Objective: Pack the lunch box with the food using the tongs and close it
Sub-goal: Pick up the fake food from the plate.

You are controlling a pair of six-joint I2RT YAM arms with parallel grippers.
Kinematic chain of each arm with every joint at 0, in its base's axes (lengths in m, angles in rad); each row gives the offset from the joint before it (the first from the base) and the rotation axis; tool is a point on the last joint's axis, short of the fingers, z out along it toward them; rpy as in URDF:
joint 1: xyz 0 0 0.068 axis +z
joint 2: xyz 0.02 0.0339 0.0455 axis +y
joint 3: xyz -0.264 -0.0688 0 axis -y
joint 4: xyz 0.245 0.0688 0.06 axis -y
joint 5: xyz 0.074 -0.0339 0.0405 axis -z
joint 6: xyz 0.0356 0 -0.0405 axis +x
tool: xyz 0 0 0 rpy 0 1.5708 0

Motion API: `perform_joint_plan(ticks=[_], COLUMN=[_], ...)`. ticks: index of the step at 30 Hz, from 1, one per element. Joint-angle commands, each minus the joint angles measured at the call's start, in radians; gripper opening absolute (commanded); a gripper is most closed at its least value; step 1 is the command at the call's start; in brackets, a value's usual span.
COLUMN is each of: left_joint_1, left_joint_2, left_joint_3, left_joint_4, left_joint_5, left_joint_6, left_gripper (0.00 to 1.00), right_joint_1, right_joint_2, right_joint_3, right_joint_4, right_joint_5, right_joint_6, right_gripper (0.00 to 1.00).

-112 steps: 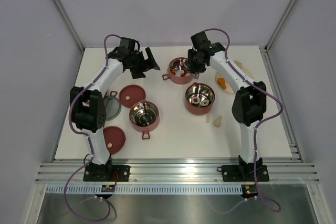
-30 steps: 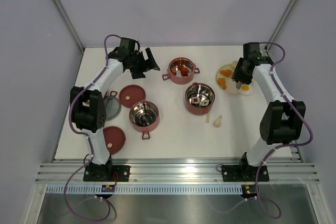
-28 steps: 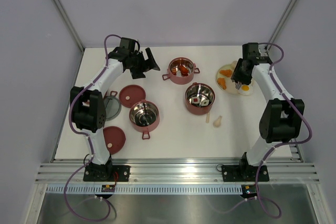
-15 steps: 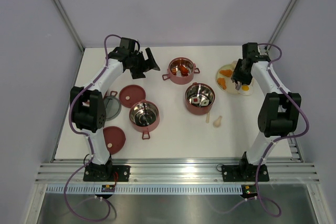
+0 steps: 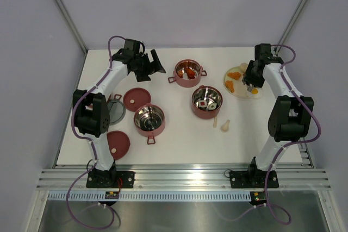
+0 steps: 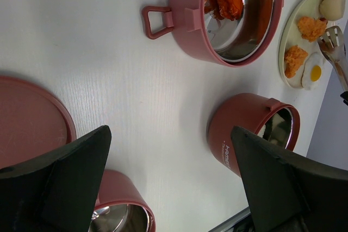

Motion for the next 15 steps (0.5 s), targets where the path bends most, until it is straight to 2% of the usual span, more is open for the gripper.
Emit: perform_joint_plan(ticks=[1,15], left_joint_1=[0.005,0.005], left_joint_2=[-0.007,-0.005], left_joint_3=[0.027,0.030], left_joint_4=[0.015,0.010], left_joint_5=[0.021,0.025], left_joint_6=[0.013,0.012], left_gripper=[0.96,0.96], right_joint_1=[-0.005,-0.008], right_joint_2=[-0.049,0.057], right_joint_3=[0.050,0.142], right_joint_4=[0.028,0.003], right_joint_5=[-0.010,-0.033], right_joint_6=[-0.038,-0.127], right_gripper=[0.52,0.55])
